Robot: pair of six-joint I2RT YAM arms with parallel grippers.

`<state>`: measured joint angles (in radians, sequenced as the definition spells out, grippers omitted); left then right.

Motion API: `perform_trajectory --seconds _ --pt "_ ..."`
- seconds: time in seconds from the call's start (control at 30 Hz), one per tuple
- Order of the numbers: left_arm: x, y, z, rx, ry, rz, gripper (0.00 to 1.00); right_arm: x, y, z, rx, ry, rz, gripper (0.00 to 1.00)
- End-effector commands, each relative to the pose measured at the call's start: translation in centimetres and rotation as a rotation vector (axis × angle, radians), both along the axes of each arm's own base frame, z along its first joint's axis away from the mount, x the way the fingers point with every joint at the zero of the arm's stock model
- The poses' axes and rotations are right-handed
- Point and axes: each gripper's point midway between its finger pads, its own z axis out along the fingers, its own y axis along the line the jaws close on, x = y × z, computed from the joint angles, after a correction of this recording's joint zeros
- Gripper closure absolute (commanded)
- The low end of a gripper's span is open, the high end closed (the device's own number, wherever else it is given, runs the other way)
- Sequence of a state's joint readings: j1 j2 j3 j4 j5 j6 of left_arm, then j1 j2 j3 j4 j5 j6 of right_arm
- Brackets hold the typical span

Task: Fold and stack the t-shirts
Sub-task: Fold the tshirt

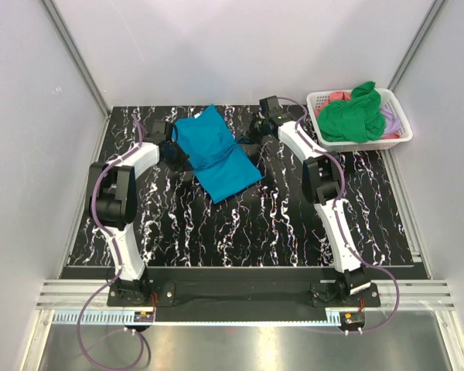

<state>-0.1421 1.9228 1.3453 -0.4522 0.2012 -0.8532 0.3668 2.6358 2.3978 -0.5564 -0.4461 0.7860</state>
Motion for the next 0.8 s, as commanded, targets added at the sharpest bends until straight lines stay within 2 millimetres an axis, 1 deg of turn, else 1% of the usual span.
perform_trajectory --seconds 0.0,0.17,0.2,0.33,0.37,0.4,0.57,0.63,0.67,0.7,0.73,0.77 --pt "1.9 -0.5 1.0 -0.035 -0.059 -0.052 1.00 1.7 1.3 2.9 0.075 -0.097 0.004 1.00" --pt "2.9 -0.4 1.4 -0.044 -0.085 -0.056 1.00 2.6 1.0 3.7 0.096 -0.134 -0.016 1.00" --pt "3.2 -0.3 1.6 -0.038 -0.087 -0.054 1.00 3.0 0.9 4.4 0.109 -0.156 -0.024 1.00" --pt "3.5 0.3 1.0 -0.030 -0.072 -0.041 1.00 3.9 0.3 4.6 0.108 -0.172 -0.050 1.00" --pt "3.7 0.3 1.0 -0.032 -0.079 -0.044 1.00 4.1 0.1 4.6 0.107 -0.173 -0.054 1.00" --pt "3.9 0.2 1.2 -0.039 -0.086 -0.049 1.00 4.2 -0.1 4.1 0.107 -0.161 -0.060 1.00" --pt "4.6 0.1 2.1 -0.053 -0.120 -0.052 1.00 4.8 -0.7 3.6 0.117 -0.154 -0.081 1.00" --pt "4.8 0.0 2.0 -0.061 -0.122 -0.052 1.00 5.2 -1.0 3.6 0.124 -0.163 -0.088 1.00" --pt "4.8 0.0 1.7 -0.063 -0.114 -0.054 1.00 5.2 -1.0 3.8 0.130 -0.166 -0.086 1.00" --pt "4.9 -0.1 1.5 -0.066 -0.110 -0.052 0.98 5.3 -1.0 3.6 0.132 -0.165 -0.085 1.00" --pt "4.9 -0.1 1.3 -0.063 -0.102 -0.054 0.86 5.5 -1.0 3.7 0.134 -0.172 -0.084 1.00" --pt "4.8 0.0 0.7 -0.056 -0.078 -0.051 0.79 5.5 -1.1 3.6 0.138 -0.170 -0.081 0.95"
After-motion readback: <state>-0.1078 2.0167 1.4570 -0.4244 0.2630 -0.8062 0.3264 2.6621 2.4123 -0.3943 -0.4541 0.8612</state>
